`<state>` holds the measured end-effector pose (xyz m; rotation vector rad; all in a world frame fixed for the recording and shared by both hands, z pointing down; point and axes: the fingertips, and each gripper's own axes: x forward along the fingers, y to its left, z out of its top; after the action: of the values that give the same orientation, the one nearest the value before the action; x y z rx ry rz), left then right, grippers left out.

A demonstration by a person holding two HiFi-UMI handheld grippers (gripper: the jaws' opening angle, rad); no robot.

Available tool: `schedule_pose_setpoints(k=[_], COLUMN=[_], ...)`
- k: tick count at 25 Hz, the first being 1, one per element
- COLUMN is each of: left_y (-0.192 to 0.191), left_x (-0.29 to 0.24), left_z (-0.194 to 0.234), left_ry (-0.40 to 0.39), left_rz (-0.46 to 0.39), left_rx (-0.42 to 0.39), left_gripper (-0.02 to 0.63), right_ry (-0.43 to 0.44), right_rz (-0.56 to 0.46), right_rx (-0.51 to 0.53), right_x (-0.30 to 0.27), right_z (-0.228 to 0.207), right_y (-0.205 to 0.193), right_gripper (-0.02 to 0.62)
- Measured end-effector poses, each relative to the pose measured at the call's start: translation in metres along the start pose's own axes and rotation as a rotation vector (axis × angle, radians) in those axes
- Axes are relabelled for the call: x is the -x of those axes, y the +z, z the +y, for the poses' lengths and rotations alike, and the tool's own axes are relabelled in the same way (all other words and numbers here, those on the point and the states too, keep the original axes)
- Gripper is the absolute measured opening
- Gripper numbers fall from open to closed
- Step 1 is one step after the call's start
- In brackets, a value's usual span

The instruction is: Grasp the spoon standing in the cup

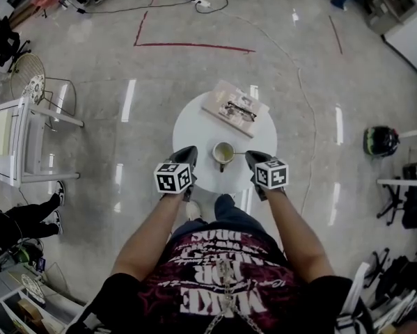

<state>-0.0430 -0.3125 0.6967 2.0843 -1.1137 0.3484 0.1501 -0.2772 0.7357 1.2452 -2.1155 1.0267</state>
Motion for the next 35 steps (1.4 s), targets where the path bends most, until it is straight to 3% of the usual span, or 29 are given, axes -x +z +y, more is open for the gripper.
schedule_pose_setpoints(k=[15,22,28,35], left_y=[0.07,0.096,0.108,0.121], left_x=[0.048,0.069,0.083,0.09], left_z=[-0.054,-0.072,-0.088,-0.106], left_ry=[-0.084,-0.112,-0.102,-0.127], left_rz=[-0.16,-0.212,-0.231,-0.244], left_rx=[-0.12,-0.123,-0.221,-0.242], left_gripper=[0.025,0.025,0.025,0.025], right_ry=[-0.058,-0.052,-0.057,-0.042], right_rz=[-0.114,-0.154,-0.193,-0.247], right_rx=[0.073,0.112,0.138,0.169], right_x=[0.076,0.113,0.136,0.169], right_z=[0.036,0.062,0.073,0.09], right_y=[0.039,0.065,0.083,0.108], right_gripper=[0.035,0.035,0.035,0.035])
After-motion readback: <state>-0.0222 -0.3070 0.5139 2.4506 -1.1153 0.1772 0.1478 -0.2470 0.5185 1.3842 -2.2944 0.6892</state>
